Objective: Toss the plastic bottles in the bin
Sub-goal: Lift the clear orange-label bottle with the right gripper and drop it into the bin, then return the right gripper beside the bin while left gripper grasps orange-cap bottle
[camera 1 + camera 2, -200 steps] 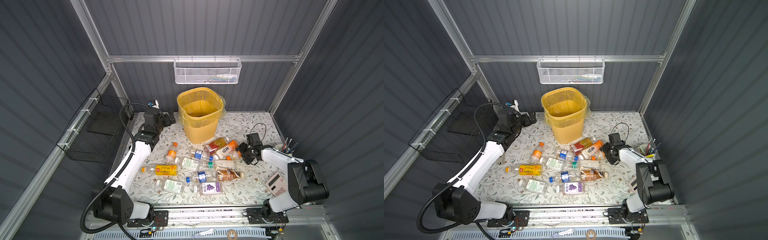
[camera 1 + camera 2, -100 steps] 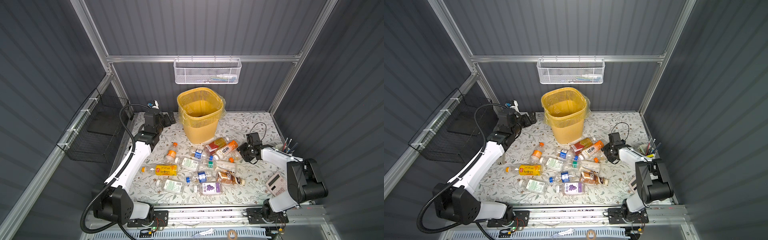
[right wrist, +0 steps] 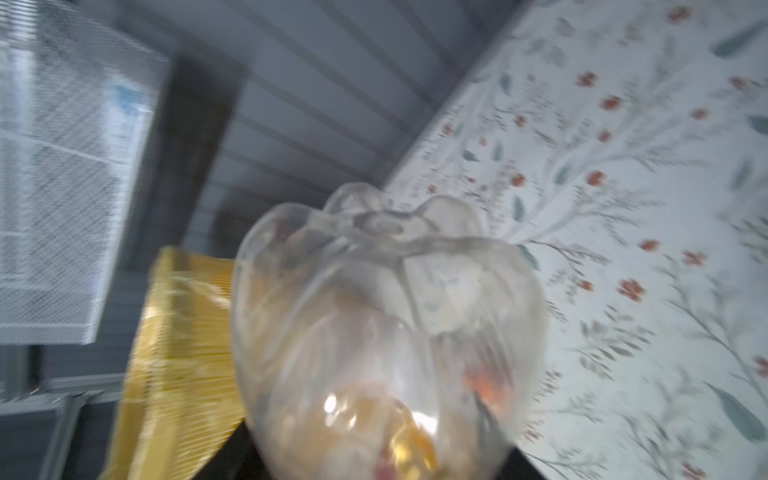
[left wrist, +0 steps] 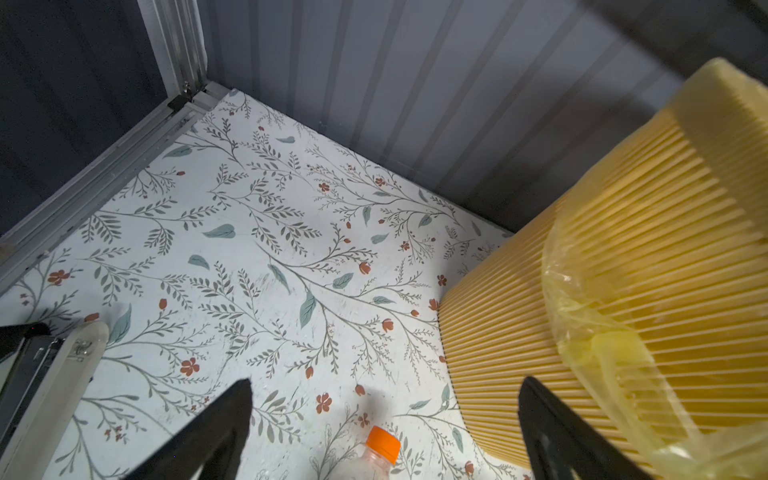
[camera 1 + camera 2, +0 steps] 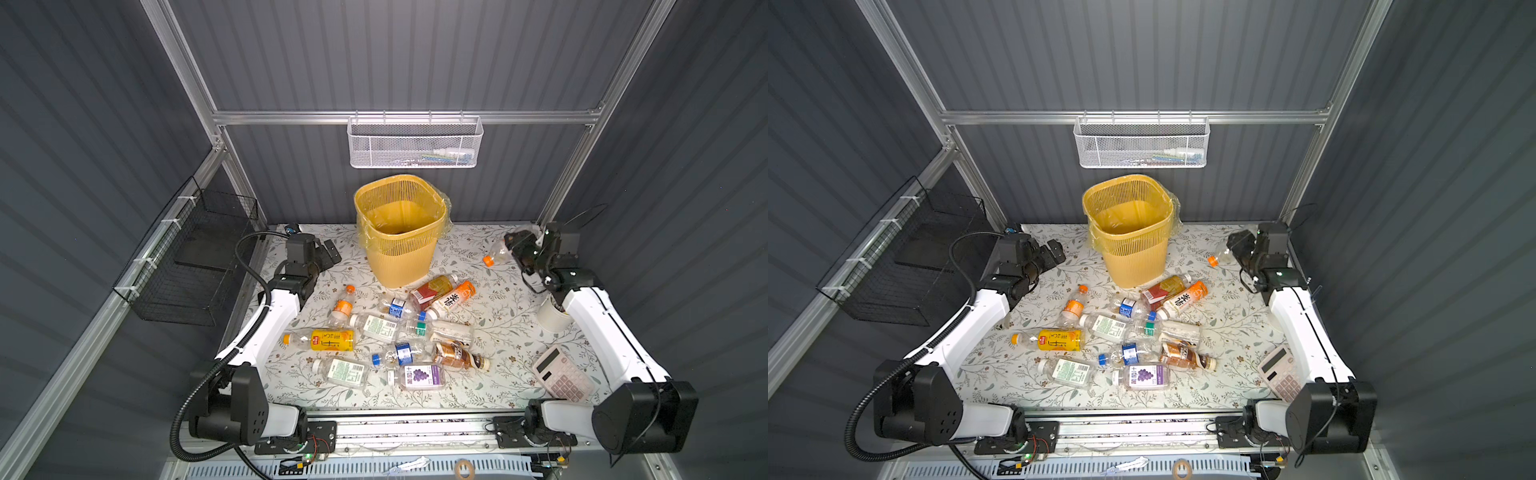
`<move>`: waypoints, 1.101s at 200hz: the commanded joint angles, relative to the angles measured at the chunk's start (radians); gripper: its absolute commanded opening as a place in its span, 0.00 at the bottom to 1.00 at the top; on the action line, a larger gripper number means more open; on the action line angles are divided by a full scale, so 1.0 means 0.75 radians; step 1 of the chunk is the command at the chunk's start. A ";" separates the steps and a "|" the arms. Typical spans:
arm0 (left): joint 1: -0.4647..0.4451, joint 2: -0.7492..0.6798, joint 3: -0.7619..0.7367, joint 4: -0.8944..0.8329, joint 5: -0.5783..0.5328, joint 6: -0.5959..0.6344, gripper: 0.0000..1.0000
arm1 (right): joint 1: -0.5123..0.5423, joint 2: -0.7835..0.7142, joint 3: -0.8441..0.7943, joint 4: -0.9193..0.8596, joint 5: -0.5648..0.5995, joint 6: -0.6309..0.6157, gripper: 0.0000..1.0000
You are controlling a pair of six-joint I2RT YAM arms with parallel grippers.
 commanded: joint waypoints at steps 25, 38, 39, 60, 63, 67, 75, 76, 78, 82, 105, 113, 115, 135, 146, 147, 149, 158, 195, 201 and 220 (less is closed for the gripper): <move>0.007 0.006 -0.078 -0.013 0.043 -0.050 1.00 | 0.212 0.313 0.555 0.035 -0.202 -0.141 0.56; 0.007 0.008 -0.083 -0.026 0.058 -0.048 1.00 | 0.292 0.469 0.769 -0.014 -0.273 -0.178 0.57; 0.007 0.009 -0.083 -0.028 0.058 -0.047 1.00 | 0.298 0.482 0.778 -0.021 -0.286 -0.181 0.57; 0.007 0.025 -0.071 -0.072 0.075 -0.003 1.00 | 0.403 0.768 1.236 -0.322 -0.364 -0.347 0.67; 0.007 0.029 -0.067 -0.087 0.074 0.003 1.00 | 0.413 0.817 1.305 -0.392 -0.342 -0.375 0.71; 0.007 0.032 -0.060 -0.105 0.072 0.006 1.00 | 0.420 0.870 1.410 -0.470 -0.317 -0.412 0.77; 0.007 0.039 -0.043 -0.147 0.064 0.022 1.00 | 0.426 0.947 1.558 -0.592 -0.277 -0.454 0.94; 0.006 0.039 -0.041 -0.154 0.063 0.025 1.00 | 0.425 0.953 1.574 -0.603 -0.277 -0.455 0.96; 0.007 0.038 -0.037 -0.166 0.061 0.027 1.00 | 0.424 0.963 1.597 -0.621 -0.230 -0.457 0.98; 0.007 0.039 -0.032 -0.187 0.053 0.027 1.00 | 0.422 0.974 1.631 -0.643 -0.193 -0.458 0.99; 0.004 0.018 -0.038 -0.232 0.041 -0.004 1.00 | 0.417 0.865 1.490 -0.525 -0.106 -0.473 0.99; 0.005 0.007 -0.053 -0.229 0.042 -0.025 1.00 | 0.416 0.794 1.375 -0.441 -0.079 -0.473 0.99; 0.005 0.002 -0.057 -0.229 0.041 -0.031 1.00 | 0.415 0.773 1.345 -0.424 -0.071 -0.474 0.99; 0.003 -0.016 -0.085 -0.223 0.068 -0.084 1.00 | 0.409 0.606 1.074 -0.265 -0.014 -0.469 0.99; -0.002 -0.016 -0.088 -0.233 0.076 -0.099 1.00 | 0.394 0.533 0.958 -0.215 -0.009 -0.450 0.99; -0.001 -0.015 -0.089 -0.236 0.076 -0.099 1.00 | 0.393 0.527 0.944 -0.213 -0.009 -0.448 0.99; -0.003 -0.014 -0.090 -0.240 0.076 -0.102 1.00 | 0.389 0.515 0.921 -0.208 -0.007 -0.445 0.99; -0.009 -0.007 -0.079 -0.267 0.077 -0.102 1.00 | 0.374 0.461 0.823 -0.176 -0.002 -0.432 0.99; -0.068 0.039 -0.082 -0.346 0.101 -0.068 0.99 | 0.293 0.254 0.416 -0.089 0.029 -0.365 0.99; -0.093 0.053 -0.078 -0.367 0.084 -0.047 0.98 | 0.279 0.225 0.354 -0.088 0.040 -0.350 0.99; -0.181 0.104 -0.042 -0.467 0.001 0.031 0.99 | 0.224 0.133 0.162 -0.067 0.051 -0.299 0.99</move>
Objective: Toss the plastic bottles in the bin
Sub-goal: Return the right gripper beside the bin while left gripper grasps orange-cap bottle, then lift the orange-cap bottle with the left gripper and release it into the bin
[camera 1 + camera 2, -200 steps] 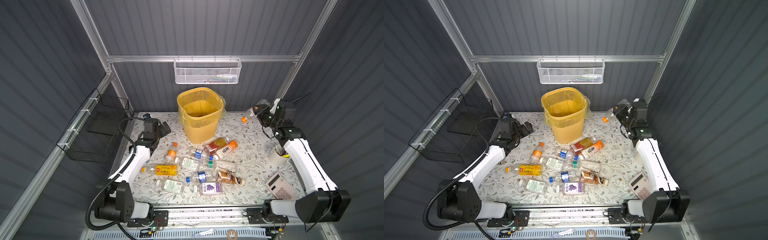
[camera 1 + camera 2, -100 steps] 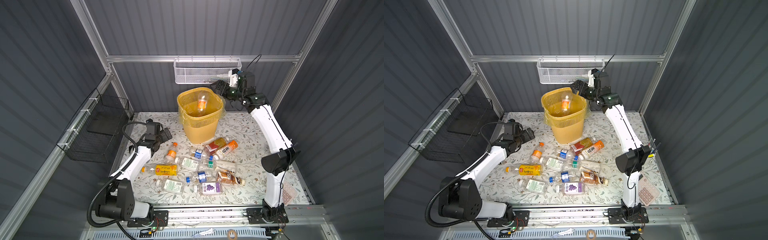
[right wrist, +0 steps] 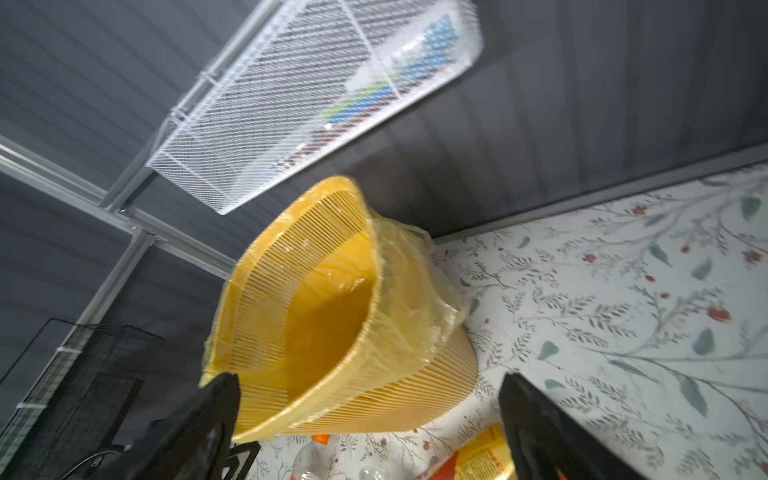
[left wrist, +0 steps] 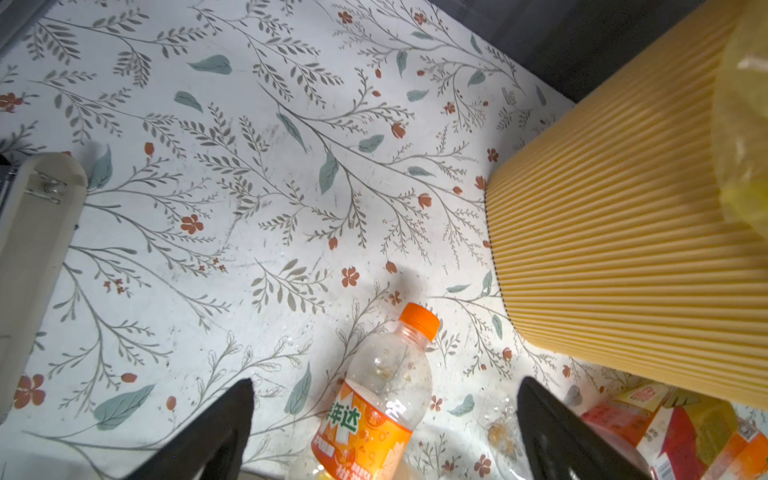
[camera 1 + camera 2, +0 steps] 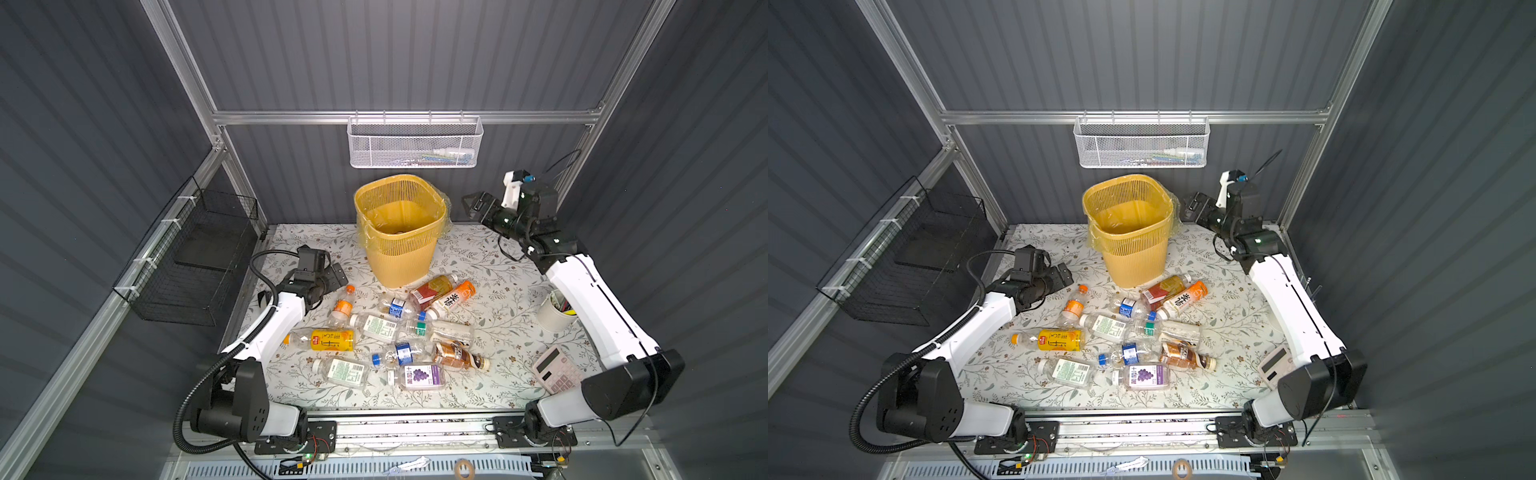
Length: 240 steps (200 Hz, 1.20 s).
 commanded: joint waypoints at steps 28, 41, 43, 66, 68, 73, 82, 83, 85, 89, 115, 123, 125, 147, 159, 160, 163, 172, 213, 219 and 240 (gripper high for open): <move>-0.114 0.132 0.041 -0.249 -0.027 0.159 0.96 | -0.138 -0.185 -0.429 0.058 0.043 0.147 0.99; -0.118 0.158 0.042 -0.283 -0.013 0.187 0.93 | -0.169 -0.232 -0.508 0.057 0.045 0.165 0.99; -0.118 0.162 0.044 -0.288 -0.012 0.191 0.92 | -0.173 -0.238 -0.515 0.056 0.046 0.168 0.99; -0.126 0.205 0.050 -0.323 -0.008 0.229 0.89 | -0.200 -0.296 -0.621 0.038 0.070 0.195 0.99; -0.126 0.207 0.050 -0.325 -0.009 0.230 0.89 | -0.203 -0.303 -0.629 0.037 0.073 0.198 0.99; -0.126 0.213 0.053 -0.326 -0.015 0.232 0.88 | -0.207 -0.311 -0.647 0.037 0.075 0.204 0.99; -0.125 0.224 0.052 -0.325 -0.022 0.235 0.88 | -0.214 -0.323 -0.675 0.038 0.072 0.217 0.99; -0.126 0.225 0.052 -0.323 -0.023 0.235 0.88 | -0.214 -0.323 -0.678 0.039 0.072 0.218 0.99; -0.126 0.229 0.054 -0.325 -0.024 0.237 0.87 | -0.217 -0.325 -0.682 0.039 0.071 0.221 0.99; -0.126 0.233 0.058 -0.321 -0.023 0.239 0.87 | -0.218 -0.327 -0.692 0.042 0.069 0.226 0.99; -0.126 0.281 0.086 -0.311 -0.038 0.253 0.83 | -0.227 -0.332 -0.723 0.046 0.067 0.249 0.99; -0.126 0.297 0.095 -0.301 -0.041 0.259 0.82 | -0.227 -0.330 -0.725 0.047 0.066 0.250 0.99; -0.126 0.302 0.098 -0.297 -0.043 0.260 0.81 | -0.227 -0.329 -0.725 0.048 0.065 0.250 0.99; -0.125 0.371 0.145 -0.279 -0.036 0.296 0.75 | -0.227 -0.320 -0.725 0.055 0.040 0.243 0.99; -0.124 0.412 0.170 -0.287 -0.025 0.307 0.71 | -0.228 -0.316 -0.727 0.052 0.034 0.237 0.99; -0.124 0.414 0.171 -0.288 -0.024 0.308 0.71 | -0.227 -0.316 -0.727 0.051 0.034 0.236 0.99; -0.123 0.422 0.177 -0.287 -0.020 0.309 0.71 | -0.228 -0.316 -0.730 0.050 0.035 0.237 0.99; -0.118 0.443 0.181 -0.283 -0.014 0.308 0.69 | -0.230 -0.320 -0.739 0.049 0.043 0.238 0.99; -0.082 0.448 0.157 -0.234 0.031 0.289 0.59 | -0.265 -0.353 -0.800 0.077 0.042 0.286 0.99; -0.076 0.445 0.153 -0.232 0.030 0.284 0.57 | -0.269 -0.357 -0.810 0.082 0.039 0.292 0.99; -0.044 0.417 0.132 -0.208 0.030 0.262 0.51 | -0.281 -0.365 -0.827 0.092 0.033 0.307 0.99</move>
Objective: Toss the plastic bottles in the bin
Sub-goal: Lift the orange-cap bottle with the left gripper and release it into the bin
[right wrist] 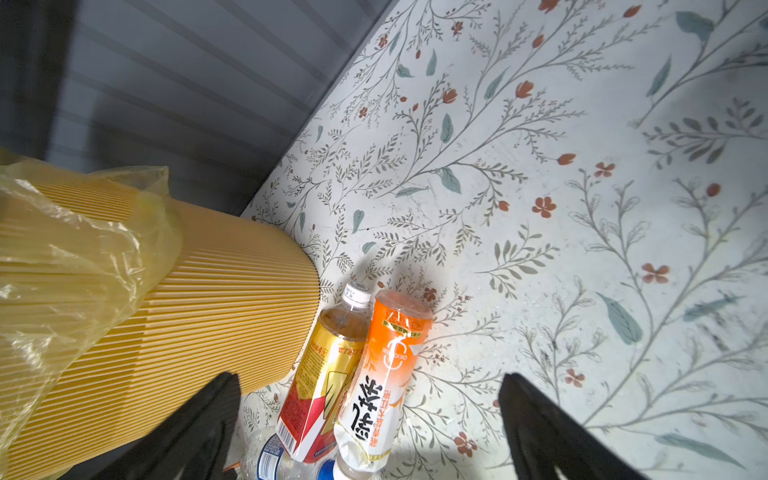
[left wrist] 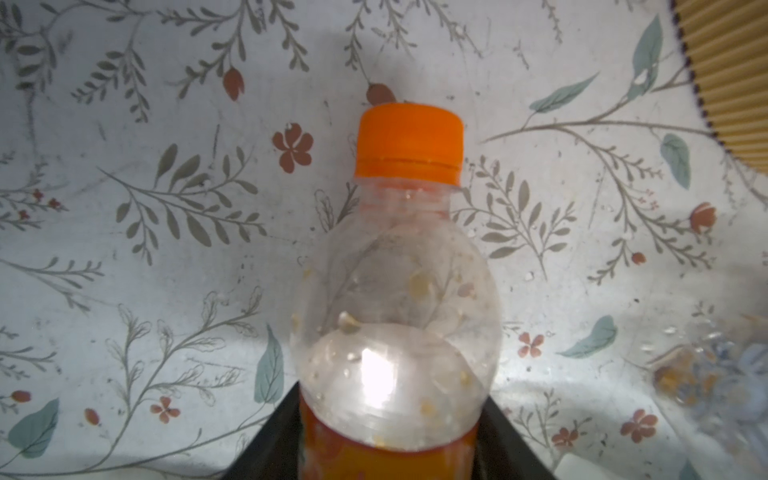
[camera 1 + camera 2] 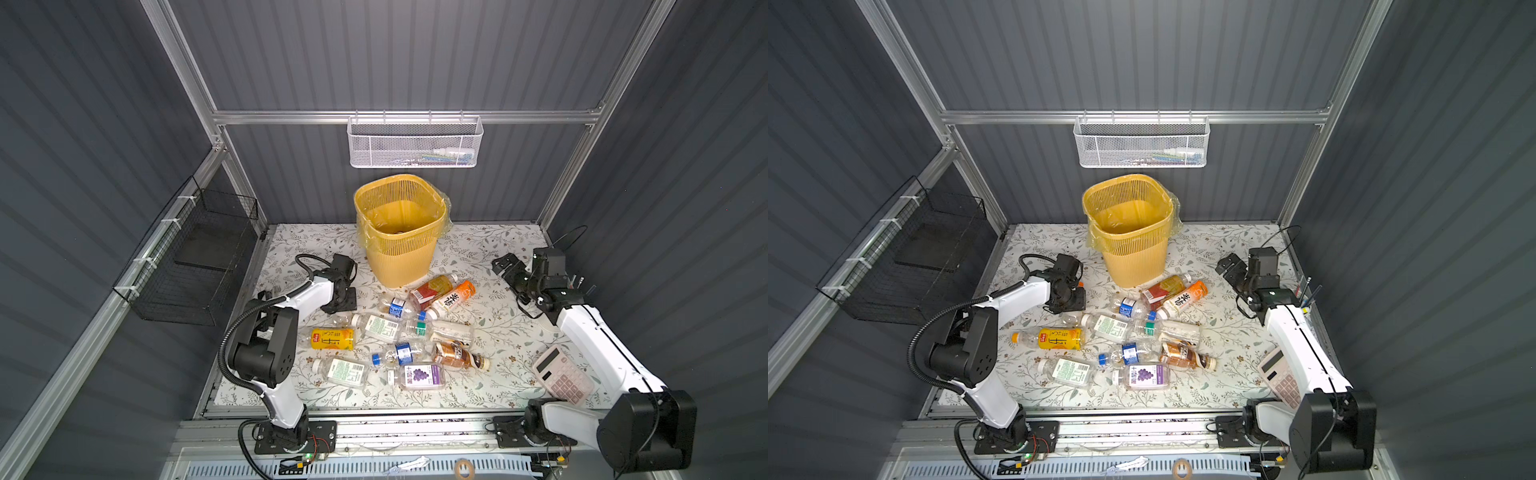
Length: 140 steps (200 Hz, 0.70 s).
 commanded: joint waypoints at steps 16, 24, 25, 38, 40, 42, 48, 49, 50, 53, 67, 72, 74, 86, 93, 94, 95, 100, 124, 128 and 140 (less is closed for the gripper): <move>0.058 -0.086 -0.033 0.045 0.025 -0.038 0.49 | -0.020 -0.035 -0.028 0.034 -0.011 0.033 0.99; 0.072 -0.122 -0.035 0.059 0.029 -0.047 0.48 | -0.023 -0.038 -0.031 0.034 -0.010 0.034 0.99; 0.073 -0.125 -0.036 0.061 0.029 -0.049 0.48 | -0.023 -0.039 -0.031 0.034 -0.009 0.034 0.99; 0.104 -0.193 -0.035 0.086 0.048 -0.067 0.48 | -0.031 -0.042 -0.036 0.036 -0.009 0.039 0.99; 0.109 -0.205 -0.034 0.092 0.053 -0.071 0.48 | -0.033 -0.042 -0.037 0.038 -0.009 0.039 0.99; 0.112 -0.217 -0.031 0.097 0.055 -0.075 0.48 | -0.033 -0.042 -0.037 0.037 -0.009 0.040 0.99; 0.128 -0.254 -0.026 0.113 0.064 -0.084 0.48 | -0.038 -0.045 -0.040 0.038 -0.009 0.042 0.99; 0.130 -0.260 -0.025 0.116 0.066 -0.085 0.48 | -0.039 -0.046 -0.040 0.038 -0.008 0.041 0.99; 0.132 -0.267 -0.025 0.119 0.067 -0.087 0.48 | -0.039 -0.046 -0.041 0.038 -0.007 0.041 0.99; 0.138 -0.288 -0.021 0.130 0.071 -0.090 0.48 | -0.041 -0.046 -0.043 0.038 -0.007 0.043 0.99; 0.161 -0.372 0.015 0.179 0.076 -0.101 0.48 | -0.051 -0.051 -0.053 0.042 -0.011 0.047 0.99; 0.164 -0.398 0.032 0.197 0.073 -0.103 0.48 | -0.054 -0.052 -0.059 0.047 -0.016 0.047 0.99; 0.166 -0.405 0.040 0.204 0.072 -0.103 0.48 | -0.055 -0.053 -0.062 0.050 -0.018 0.048 0.99; 0.167 -0.460 0.091 0.252 0.063 -0.105 0.48 | -0.058 -0.055 -0.079 0.054 -0.029 0.054 0.99; 0.167 -0.482 0.116 0.288 0.062 -0.112 0.48 | -0.062 -0.057 -0.090 0.053 -0.033 0.061 0.99; 0.167 -0.487 0.122 0.294 0.062 -0.113 0.48 | -0.062 -0.056 -0.092 0.054 -0.033 0.062 0.99; 0.168 -0.490 0.127 0.301 0.062 -0.114 0.48 | -0.063 -0.056 -0.093 0.053 -0.033 0.062 0.99; 0.167 -0.504 0.143 0.334 0.065 -0.120 0.48 | -0.064 -0.058 -0.101 0.054 -0.037 0.070 0.99; 0.167 -0.543 0.196 0.565 0.118 -0.180 0.49 | -0.074 -0.071 -0.155 0.086 -0.056 0.110 0.99; 0.166 -0.541 0.211 0.603 0.132 -0.187 0.48 | -0.075 -0.073 -0.162 0.094 -0.060 0.115 0.99; 0.136 -0.508 0.279 0.680 0.146 -0.186 0.46 | -0.075 -0.078 -0.176 0.116 -0.073 0.127 0.99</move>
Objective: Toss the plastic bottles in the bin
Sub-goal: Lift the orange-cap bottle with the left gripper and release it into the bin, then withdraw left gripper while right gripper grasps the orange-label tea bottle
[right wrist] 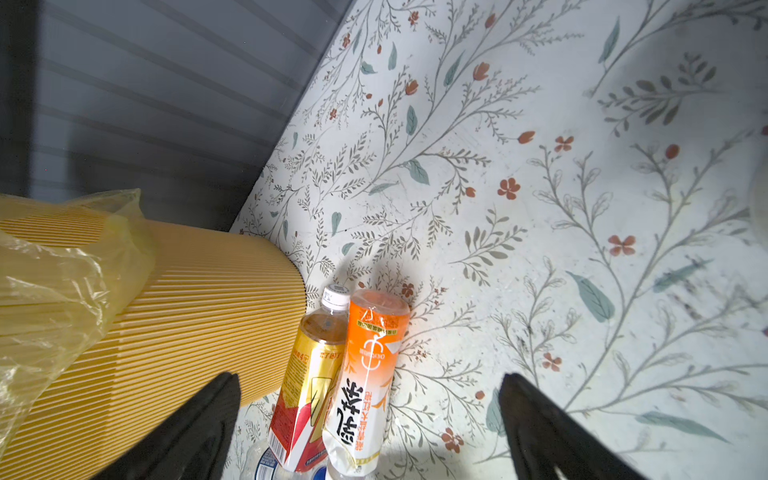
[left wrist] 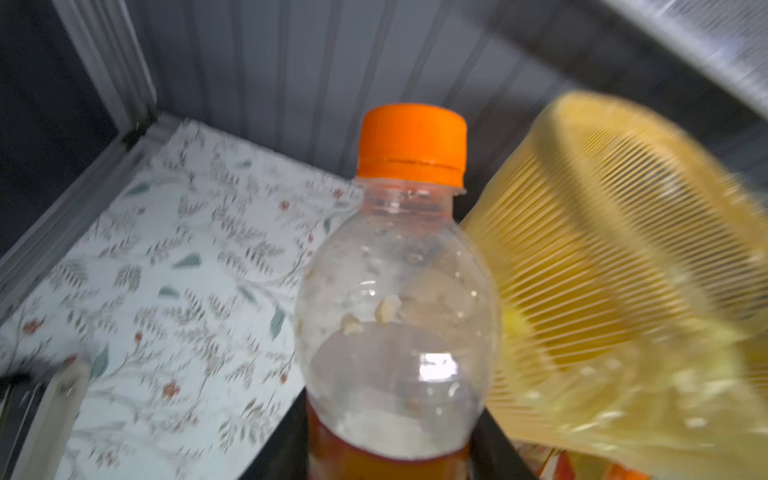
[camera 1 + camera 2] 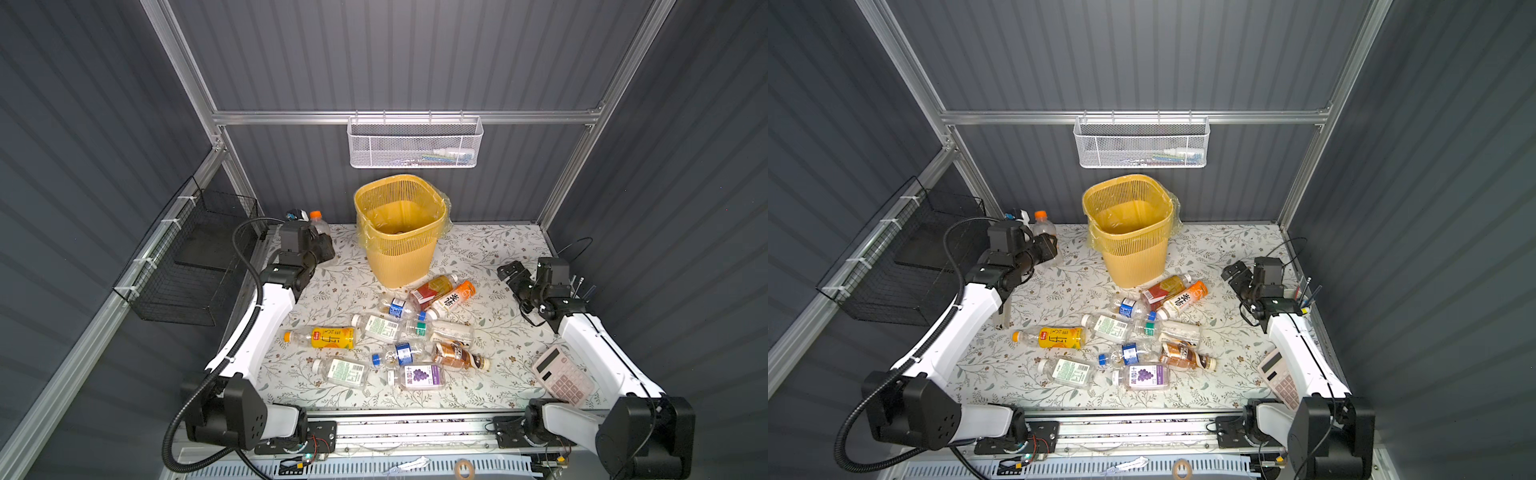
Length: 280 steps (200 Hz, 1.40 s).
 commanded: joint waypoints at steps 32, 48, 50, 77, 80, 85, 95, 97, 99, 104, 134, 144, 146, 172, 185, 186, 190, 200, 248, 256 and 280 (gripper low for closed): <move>-0.246 0.330 0.624 0.056 0.051 0.104 0.53 | -0.007 -0.005 0.007 0.058 -0.116 0.005 0.99; -0.246 0.502 0.889 -0.091 0.199 0.042 0.63 | -0.007 0.019 0.055 0.006 -0.146 -0.048 0.99; -0.246 0.518 0.909 -0.102 0.214 0.036 0.65 | -0.007 0.021 0.060 -0.003 -0.146 -0.053 0.99; -0.246 0.594 1.022 -0.159 0.246 0.009 1.00 | -0.008 0.004 0.064 -0.049 -0.093 -0.059 0.99; -0.246 0.588 1.012 -0.153 0.237 0.011 1.00 | -0.007 -0.002 0.061 -0.049 -0.090 -0.057 0.99; -0.246 0.570 0.992 -0.133 0.224 0.014 1.00 | -0.006 -0.007 0.056 -0.049 -0.085 -0.054 0.99; -0.246 0.520 0.914 -0.076 0.182 0.024 1.00 | -0.007 -0.008 0.050 -0.051 -0.081 -0.048 0.99; -0.246 0.509 0.901 -0.061 0.173 0.027 1.00 | -0.007 -0.009 0.048 -0.051 -0.082 -0.047 0.99; -0.246 0.499 0.881 -0.048 0.165 0.029 1.00 | -0.007 -0.008 0.047 -0.054 -0.082 -0.046 0.99; -0.246 0.474 0.851 -0.024 0.149 0.030 1.00 | -0.007 -0.004 0.047 -0.057 -0.083 -0.044 0.99; -0.246 0.362 0.703 0.047 0.089 0.066 1.00 | -0.002 0.025 0.041 -0.065 -0.085 -0.024 0.99; -0.246 0.328 0.653 0.065 0.057 0.075 1.00 | 0.007 0.033 0.039 -0.064 -0.083 -0.021 0.99; -0.246 0.323 0.645 0.065 0.050 0.078 1.00 | 0.008 0.037 0.038 -0.064 -0.083 -0.020 0.99; -0.246 0.250 0.507 0.078 -0.046 0.086 1.00 | 0.032 0.069 0.031 -0.055 -0.062 -0.002 0.99; -0.244 0.211 0.423 0.089 -0.094 0.085 1.00 | 0.045 0.093 0.023 -0.043 -0.060 0.019 0.99; -0.244 0.209 0.416 0.089 -0.097 0.084 1.00 | 0.047 0.095 0.022 -0.042 -0.060 0.020 0.99; -0.244 0.197 0.398 0.089 -0.110 0.083 1.00 | 0.051 0.103 0.020 -0.038 -0.058 0.026 0.99; -0.242 0.172 0.344 0.085 -0.145 0.082 1.00 | 0.067 0.119 0.018 -0.031 -0.050 0.036 0.99; -0.135 0.078 0.092 0.065 -0.145 -0.041 1.00 | 0.165 0.272 0.072 -0.026 -0.027 0.077 0.99; -0.110 0.067 0.059 0.066 -0.128 -0.063 1.00 | 0.180 0.303 0.081 -0.027 -0.033 0.090 0.99; -0.051 0.037 -0.022 0.064 -0.114 -0.101 1.00 | 0.243 0.372 0.101 -0.015 -0.016 0.122 0.98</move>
